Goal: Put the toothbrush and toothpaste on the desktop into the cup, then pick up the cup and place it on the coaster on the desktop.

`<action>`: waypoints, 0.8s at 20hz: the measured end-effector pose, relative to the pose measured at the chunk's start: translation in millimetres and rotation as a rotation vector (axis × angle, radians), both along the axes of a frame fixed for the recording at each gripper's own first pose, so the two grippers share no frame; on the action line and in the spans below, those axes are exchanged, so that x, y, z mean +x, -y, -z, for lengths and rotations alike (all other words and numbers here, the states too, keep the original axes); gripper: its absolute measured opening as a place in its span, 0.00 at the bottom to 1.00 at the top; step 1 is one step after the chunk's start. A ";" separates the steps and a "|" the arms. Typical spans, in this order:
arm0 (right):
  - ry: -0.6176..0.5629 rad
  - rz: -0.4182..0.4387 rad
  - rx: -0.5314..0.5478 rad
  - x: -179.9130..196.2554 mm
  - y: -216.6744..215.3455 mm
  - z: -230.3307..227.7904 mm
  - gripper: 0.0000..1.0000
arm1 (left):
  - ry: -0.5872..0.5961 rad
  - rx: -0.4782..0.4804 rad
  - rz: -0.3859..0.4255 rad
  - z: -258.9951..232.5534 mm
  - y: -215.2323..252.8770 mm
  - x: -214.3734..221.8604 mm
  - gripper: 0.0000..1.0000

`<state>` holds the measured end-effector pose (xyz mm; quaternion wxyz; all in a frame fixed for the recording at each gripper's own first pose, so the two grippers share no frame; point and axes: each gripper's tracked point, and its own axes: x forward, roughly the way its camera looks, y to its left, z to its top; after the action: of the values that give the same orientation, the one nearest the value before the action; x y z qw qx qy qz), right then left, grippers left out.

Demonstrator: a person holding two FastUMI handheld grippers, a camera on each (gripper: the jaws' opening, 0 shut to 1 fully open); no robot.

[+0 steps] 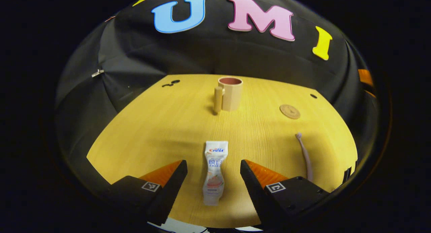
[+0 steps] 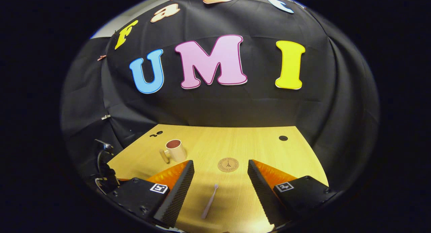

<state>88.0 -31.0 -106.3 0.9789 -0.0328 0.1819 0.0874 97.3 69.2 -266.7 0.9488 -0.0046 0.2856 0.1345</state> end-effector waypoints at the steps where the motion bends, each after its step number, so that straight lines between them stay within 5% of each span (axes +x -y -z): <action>1: -0.012 0.001 0.005 1.8 1.8 4.1 0.98 | -0.027 0.022 -0.007 8.1 -1.9 3.2 0.98; 10: -0.153 0.019 0.062 0.8 12.1 43.7 0.98 | -0.126 -0.071 -0.023 47.5 2.6 27.2 0.95; 14: -0.192 0.016 0.028 -8.3 16.9 62.4 0.99 | -0.109 -0.070 -0.051 47.8 -5.1 33.2 0.70; 15: -0.200 0.016 0.008 -11.1 21.0 66.7 0.99 | -0.113 -0.069 -0.048 48.9 -5.3 32.6 0.57; 16: -0.206 0.018 -0.005 -14.8 22.7 69.0 0.98 | -0.123 -0.068 -0.031 50.6 -5.3 31.1 0.55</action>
<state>73.2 -53.7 -175.3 0.9557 -0.0243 0.2819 0.0811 128.4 74.5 -317.4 0.9266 -0.0328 0.3477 0.1396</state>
